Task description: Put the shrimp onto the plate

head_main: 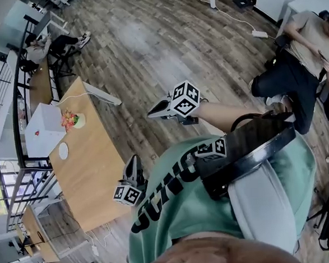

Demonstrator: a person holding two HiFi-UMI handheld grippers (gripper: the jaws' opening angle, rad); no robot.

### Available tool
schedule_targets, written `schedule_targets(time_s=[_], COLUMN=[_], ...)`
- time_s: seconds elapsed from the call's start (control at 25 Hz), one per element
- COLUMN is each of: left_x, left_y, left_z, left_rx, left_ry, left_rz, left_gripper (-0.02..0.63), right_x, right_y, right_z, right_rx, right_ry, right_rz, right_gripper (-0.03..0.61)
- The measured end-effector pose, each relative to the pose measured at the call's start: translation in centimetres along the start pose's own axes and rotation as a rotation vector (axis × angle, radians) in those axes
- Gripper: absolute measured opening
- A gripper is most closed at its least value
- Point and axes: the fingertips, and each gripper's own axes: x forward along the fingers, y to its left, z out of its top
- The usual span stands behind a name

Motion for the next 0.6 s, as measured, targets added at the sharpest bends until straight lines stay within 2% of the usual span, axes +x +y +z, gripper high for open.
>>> schedule_targets(time_s=[0.24,0.44,0.6], left_x=[-5.6,-6.8,-6.8], left_y=[2.2,3.4,3.4], left_z=[-0.7,0.6,0.2], left_rx=[-0.042,-0.024,-0.034], left_ry=[-0.054,-0.068,-0.087], left_rz=[0.039,0.076,0.107], left_gripper=[0.005,0.006,0.006], right_x=[5.8,8.4,8.4], right_y=[3.6,3.6,3.1], right_z=[-0.3,0.5,0.4], right_rx=[-0.079,-0.086,-0.092], right_ry=[0.059,0.087,0.1], right_rz=[0.061,0.103,0.128], right_gripper=[0.008,0.008,0.008])
